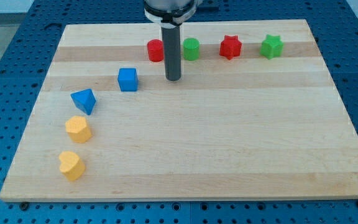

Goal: Move the blue cube to the center left

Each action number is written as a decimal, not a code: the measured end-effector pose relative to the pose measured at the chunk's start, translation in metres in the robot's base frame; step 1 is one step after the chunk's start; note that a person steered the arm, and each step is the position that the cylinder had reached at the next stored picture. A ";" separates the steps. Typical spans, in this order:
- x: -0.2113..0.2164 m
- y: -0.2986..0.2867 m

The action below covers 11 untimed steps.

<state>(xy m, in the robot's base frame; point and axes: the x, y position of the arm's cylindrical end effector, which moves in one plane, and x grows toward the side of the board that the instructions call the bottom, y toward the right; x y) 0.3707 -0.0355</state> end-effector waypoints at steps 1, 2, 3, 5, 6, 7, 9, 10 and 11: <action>-0.013 -0.030; -0.013 -0.054; -0.013 -0.054; 0.009 -0.054; 0.014 -0.061; 0.014 -0.087; 0.014 -0.137; 0.014 -0.133; 0.021 -0.090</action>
